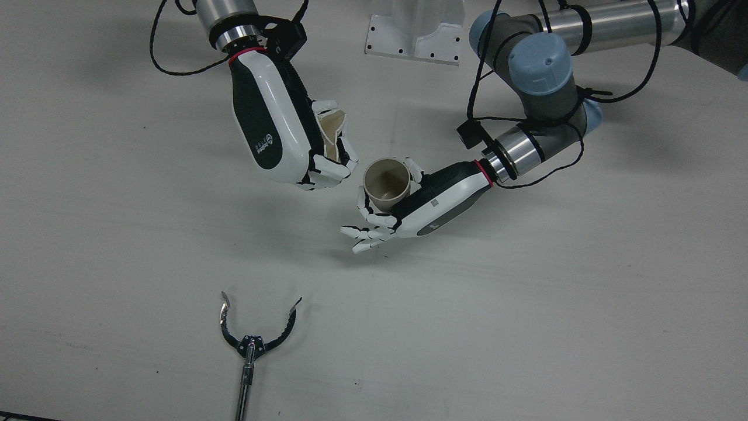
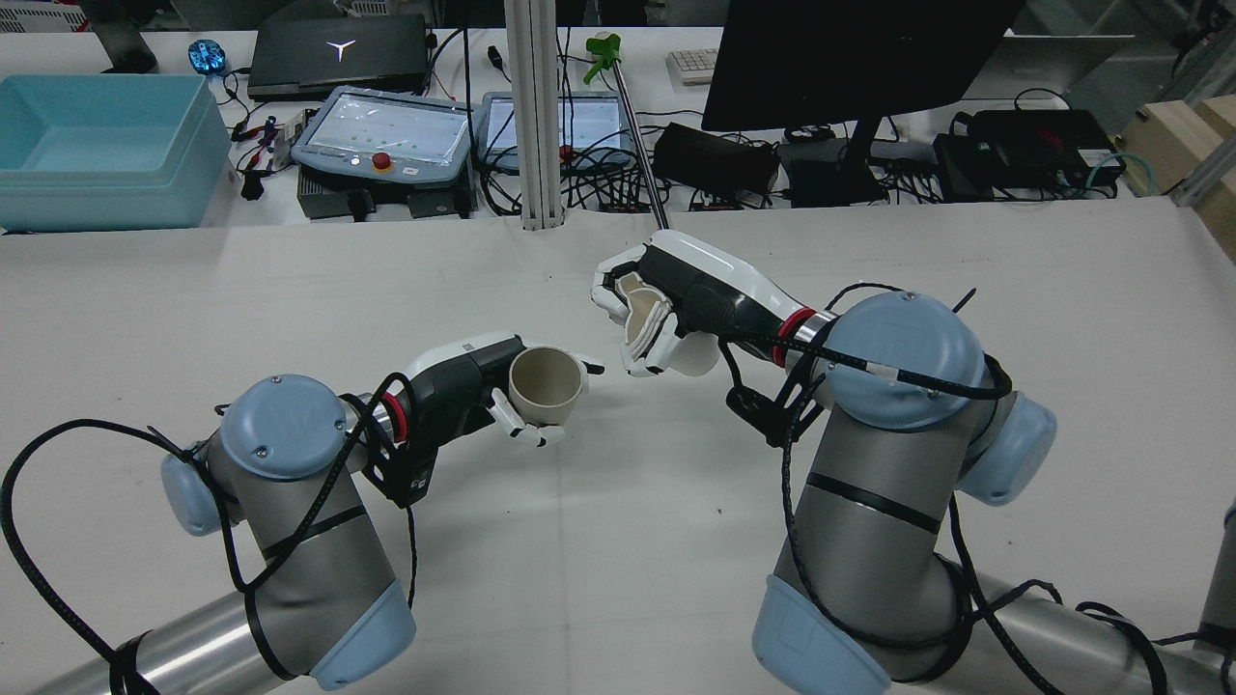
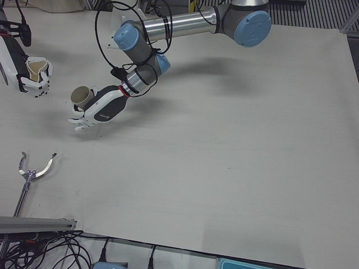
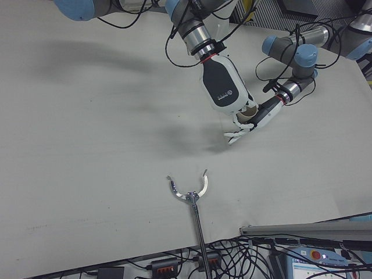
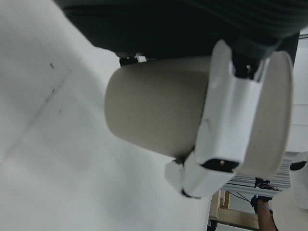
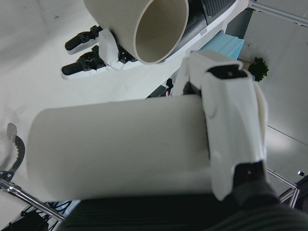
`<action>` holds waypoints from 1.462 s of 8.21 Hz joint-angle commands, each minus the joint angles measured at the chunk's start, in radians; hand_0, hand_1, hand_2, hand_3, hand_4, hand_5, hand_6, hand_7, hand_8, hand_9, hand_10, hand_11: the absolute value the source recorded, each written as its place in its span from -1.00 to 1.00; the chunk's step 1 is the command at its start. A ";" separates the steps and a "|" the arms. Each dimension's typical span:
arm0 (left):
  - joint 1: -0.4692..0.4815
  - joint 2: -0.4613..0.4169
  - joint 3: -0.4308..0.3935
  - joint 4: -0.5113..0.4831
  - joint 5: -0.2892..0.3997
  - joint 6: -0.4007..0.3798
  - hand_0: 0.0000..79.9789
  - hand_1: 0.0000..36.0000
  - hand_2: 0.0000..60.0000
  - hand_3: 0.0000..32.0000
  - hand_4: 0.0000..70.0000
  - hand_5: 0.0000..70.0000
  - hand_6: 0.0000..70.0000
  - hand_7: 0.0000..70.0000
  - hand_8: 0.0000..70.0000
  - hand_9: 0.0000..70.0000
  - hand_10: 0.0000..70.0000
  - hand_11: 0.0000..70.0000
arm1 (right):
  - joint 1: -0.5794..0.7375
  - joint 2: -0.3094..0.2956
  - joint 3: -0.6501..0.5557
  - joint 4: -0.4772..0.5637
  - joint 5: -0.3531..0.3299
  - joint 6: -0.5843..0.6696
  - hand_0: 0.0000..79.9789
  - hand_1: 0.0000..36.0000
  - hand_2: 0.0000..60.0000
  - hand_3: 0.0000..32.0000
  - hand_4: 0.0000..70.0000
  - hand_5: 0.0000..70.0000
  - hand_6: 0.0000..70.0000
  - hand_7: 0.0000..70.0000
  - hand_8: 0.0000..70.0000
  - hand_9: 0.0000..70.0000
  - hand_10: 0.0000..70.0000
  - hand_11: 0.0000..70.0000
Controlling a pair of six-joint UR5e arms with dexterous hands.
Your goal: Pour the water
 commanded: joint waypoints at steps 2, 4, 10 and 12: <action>-0.130 0.155 -0.110 -0.093 0.035 -0.119 1.00 1.00 1.00 -1.00 0.97 1.00 -0.54 -0.45 -0.81 -0.79 -0.79 -0.59 | 0.330 -0.128 0.226 0.007 0.010 0.112 1.00 1.00 1.00 -1.00 0.83 1.00 1.00 1.00 0.71 0.93 0.40 1.00; -0.218 0.394 -0.160 -0.292 0.038 -0.182 1.00 1.00 1.00 -1.00 0.99 1.00 -0.55 -0.44 -0.81 -0.78 -0.77 -0.57 | 0.628 -0.407 0.402 0.108 -0.026 0.214 1.00 1.00 1.00 -1.00 0.98 1.00 1.00 1.00 0.77 1.00 0.50 1.00; -0.453 0.751 -0.114 -0.685 0.124 -0.173 1.00 1.00 1.00 -1.00 1.00 1.00 -0.55 -0.44 -0.83 -0.79 -0.78 -0.59 | 0.899 -0.784 -0.402 1.279 -0.358 0.285 0.49 0.39 1.00 -1.00 0.24 0.22 1.00 1.00 1.00 1.00 1.00 1.00; -0.445 0.765 0.048 -0.863 0.004 -0.120 0.98 1.00 1.00 -1.00 1.00 1.00 -0.57 -0.46 -0.84 -0.80 -0.77 -0.59 | 0.703 -0.668 -0.791 1.516 -0.168 0.243 0.41 0.12 1.00 -1.00 1.00 0.34 1.00 1.00 1.00 1.00 1.00 1.00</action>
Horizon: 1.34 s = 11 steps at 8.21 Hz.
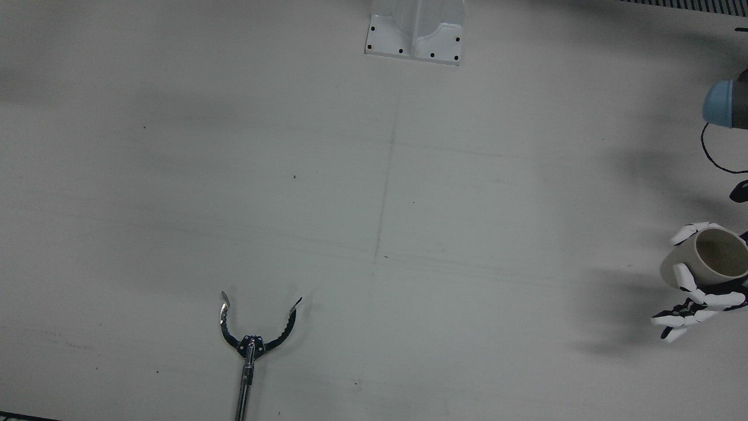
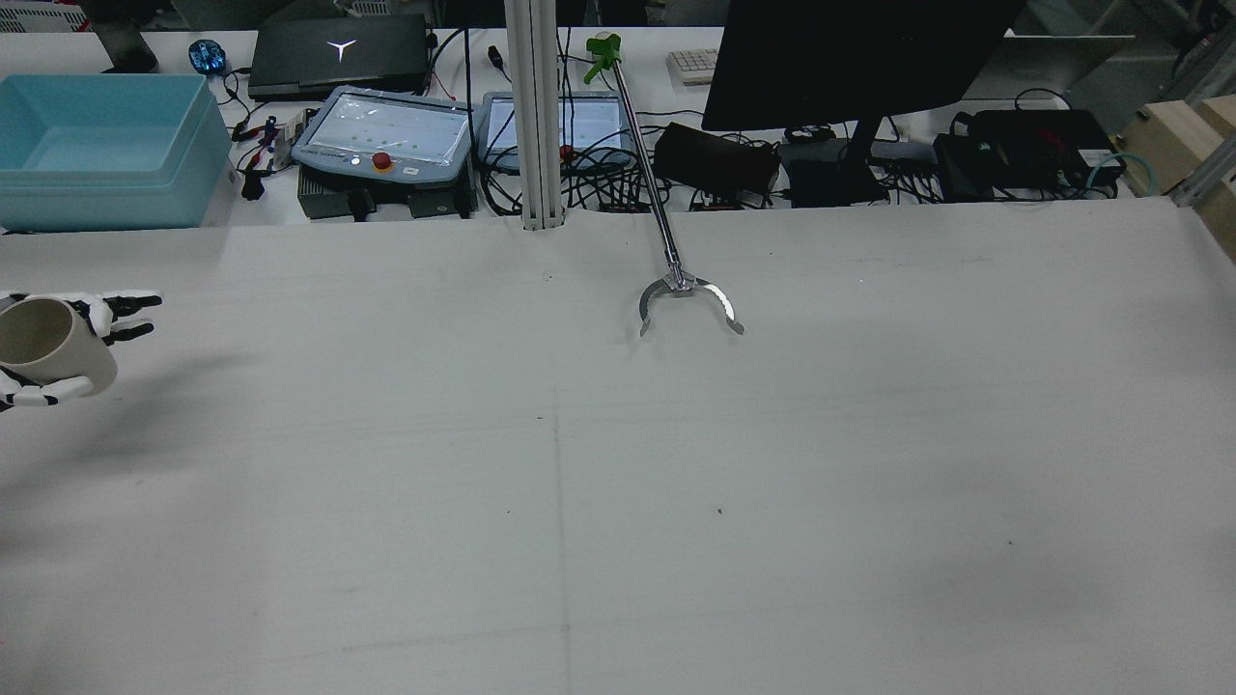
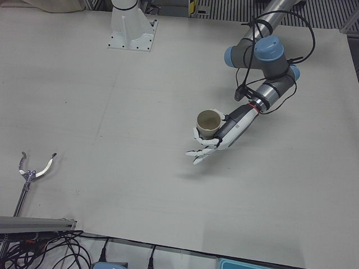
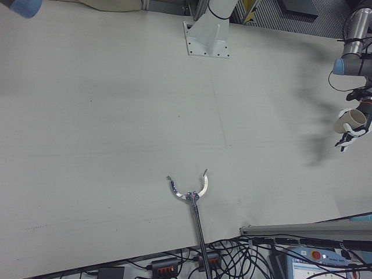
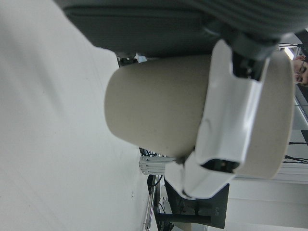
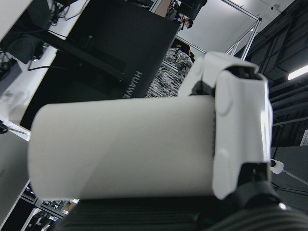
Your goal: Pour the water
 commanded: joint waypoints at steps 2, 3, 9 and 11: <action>0.004 0.025 0.288 -0.311 -0.136 0.088 0.99 1.00 1.00 -1.00 1.00 1.00 -0.55 -0.47 -0.84 -0.81 -0.77 -0.59 | -0.388 0.175 -0.664 0.497 0.400 -0.028 0.38 0.13 0.94 -1.00 0.39 -0.21 1.00 1.00 1.00 1.00 0.92 1.00; 0.004 0.025 0.357 -0.369 -0.136 0.091 0.95 1.00 1.00 -1.00 1.00 1.00 -0.55 -0.48 -0.84 -0.81 -0.76 -0.58 | -0.440 0.186 -0.681 0.515 0.446 -0.037 0.37 0.10 0.93 -1.00 0.38 -0.23 1.00 1.00 1.00 1.00 0.90 1.00; 0.005 0.031 0.385 -0.415 -0.136 0.190 0.00 -0.54 -0.15 -1.00 0.09 0.20 -0.78 -0.71 -0.98 -0.98 -1.00 -1.00 | -0.421 0.077 -0.661 0.608 0.442 0.166 0.17 -0.42 -1.00 1.00 -1.00 -1.00 -1.00 -1.00 -1.00 -1.00 -1.00 -1.00; 0.031 0.021 0.410 -0.423 -0.139 0.208 -0.11 -0.70 -0.42 -1.00 -0.18 -0.97 -0.87 -0.82 -0.99 -1.00 -1.00 -1.00 | -0.401 0.063 -0.626 0.608 0.439 0.168 0.19 -0.32 -1.00 1.00 -1.00 -1.00 -1.00 -1.00 -1.00 -1.00 -1.00 -1.00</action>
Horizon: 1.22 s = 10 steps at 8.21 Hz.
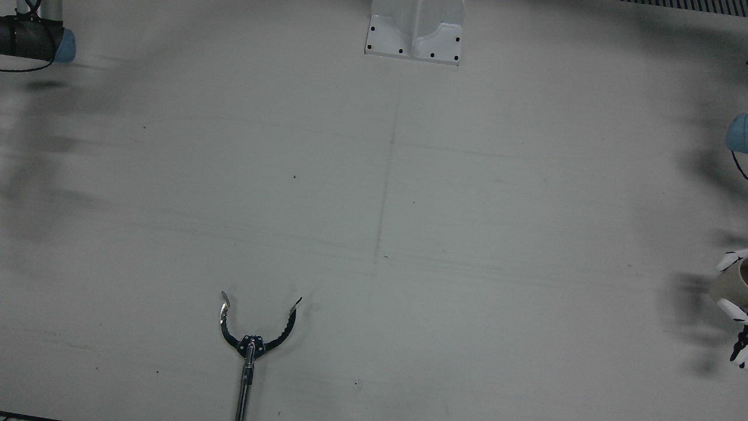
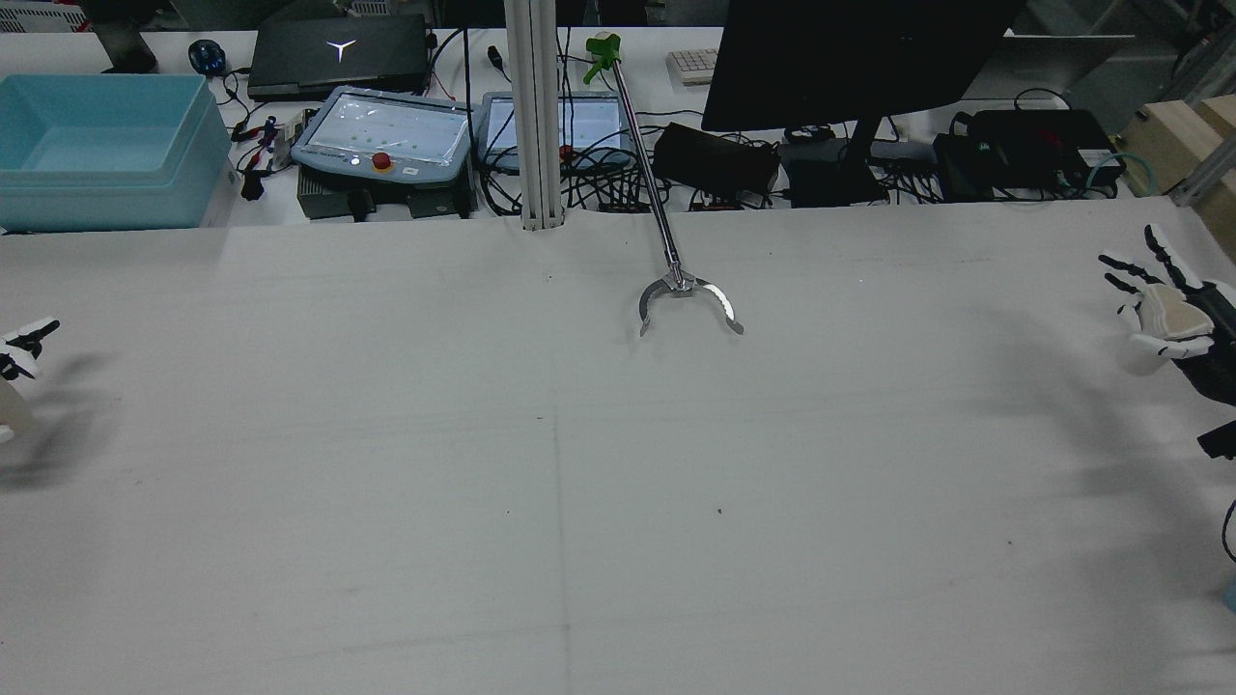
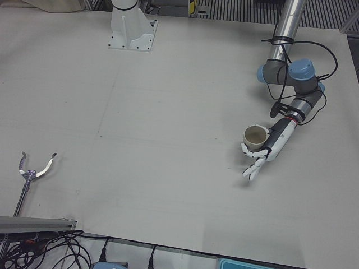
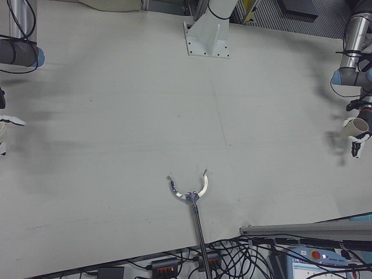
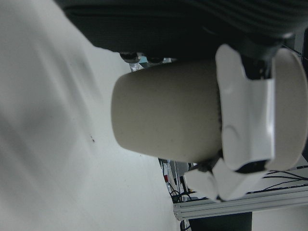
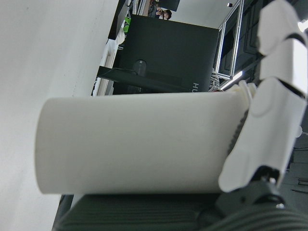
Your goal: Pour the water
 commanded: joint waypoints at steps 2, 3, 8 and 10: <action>0.029 -0.030 0.027 -0.003 -0.003 0.070 -0.06 -0.62 -0.45 -1.00 -0.41 -1.00 -0.90 -0.87 -0.99 -1.00 -1.00 -1.00 | 0.045 -0.014 0.060 0.000 -0.007 0.008 0.20 -0.24 -0.98 1.00 -1.00 -1.00 -1.00 -1.00 -1.00 -1.00 -1.00 -1.00; 0.029 -0.035 0.029 -0.003 -0.005 0.079 -0.05 -0.60 -0.50 -1.00 -0.60 -1.00 -0.95 -0.90 -0.99 -1.00 -1.00 -1.00 | 0.051 -0.015 0.073 0.000 -0.007 0.008 0.21 -0.21 -0.88 1.00 -0.99 -1.00 -1.00 -1.00 -1.00 -1.00 -1.00 -1.00; 0.023 -0.024 -0.080 0.092 0.003 -0.064 0.08 -0.46 -0.62 -0.56 -0.77 -1.00 -1.00 -0.93 -0.99 -1.00 -1.00 -1.00 | 0.156 -0.064 0.237 -0.014 -0.021 0.011 0.23 -0.14 -0.68 1.00 -0.73 -1.00 -0.94 -1.00 -1.00 -1.00 -1.00 -1.00; -0.074 -0.001 -0.271 0.263 0.025 -0.190 0.03 -0.55 -0.65 -0.49 -0.75 -1.00 -1.00 -0.93 -0.99 -1.00 -1.00 -1.00 | 0.403 -0.078 0.521 -0.335 -0.251 0.083 0.23 -0.16 -0.58 0.83 -0.37 -1.00 -0.87 -0.99 -1.00 -1.00 -1.00 -1.00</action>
